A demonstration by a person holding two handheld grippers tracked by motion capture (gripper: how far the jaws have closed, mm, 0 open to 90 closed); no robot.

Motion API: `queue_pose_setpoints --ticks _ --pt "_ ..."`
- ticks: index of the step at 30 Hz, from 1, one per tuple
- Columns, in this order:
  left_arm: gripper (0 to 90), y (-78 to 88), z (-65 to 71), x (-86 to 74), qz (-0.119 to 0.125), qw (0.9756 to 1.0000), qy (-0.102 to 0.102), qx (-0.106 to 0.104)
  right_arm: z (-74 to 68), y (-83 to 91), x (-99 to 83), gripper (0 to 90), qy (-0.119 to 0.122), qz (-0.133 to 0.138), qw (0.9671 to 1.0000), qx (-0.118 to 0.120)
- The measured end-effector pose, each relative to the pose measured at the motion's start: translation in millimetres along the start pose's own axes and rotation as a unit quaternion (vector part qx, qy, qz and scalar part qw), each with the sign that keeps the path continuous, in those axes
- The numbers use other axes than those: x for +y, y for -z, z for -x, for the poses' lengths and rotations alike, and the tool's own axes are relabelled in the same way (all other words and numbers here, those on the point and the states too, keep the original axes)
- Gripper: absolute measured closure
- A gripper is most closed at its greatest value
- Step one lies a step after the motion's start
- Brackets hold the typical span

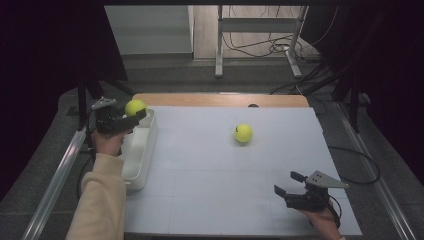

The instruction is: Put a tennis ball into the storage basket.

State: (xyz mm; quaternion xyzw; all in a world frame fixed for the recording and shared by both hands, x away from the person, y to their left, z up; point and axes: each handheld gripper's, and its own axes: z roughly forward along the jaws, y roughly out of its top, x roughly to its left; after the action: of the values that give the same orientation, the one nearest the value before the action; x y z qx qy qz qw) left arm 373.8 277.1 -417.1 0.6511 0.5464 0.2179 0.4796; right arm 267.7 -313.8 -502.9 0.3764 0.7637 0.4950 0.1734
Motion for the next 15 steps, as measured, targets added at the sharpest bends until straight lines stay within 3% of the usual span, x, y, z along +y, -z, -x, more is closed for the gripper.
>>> queue_pose_setpoints --ticks 15 --pt "26.1 -15.1 -1.6 0.9 -0.039 0.9990 -0.015 0.012 0.2 -0.4 -0.3 14.9 -0.001 -0.001 1.0000 0.000"
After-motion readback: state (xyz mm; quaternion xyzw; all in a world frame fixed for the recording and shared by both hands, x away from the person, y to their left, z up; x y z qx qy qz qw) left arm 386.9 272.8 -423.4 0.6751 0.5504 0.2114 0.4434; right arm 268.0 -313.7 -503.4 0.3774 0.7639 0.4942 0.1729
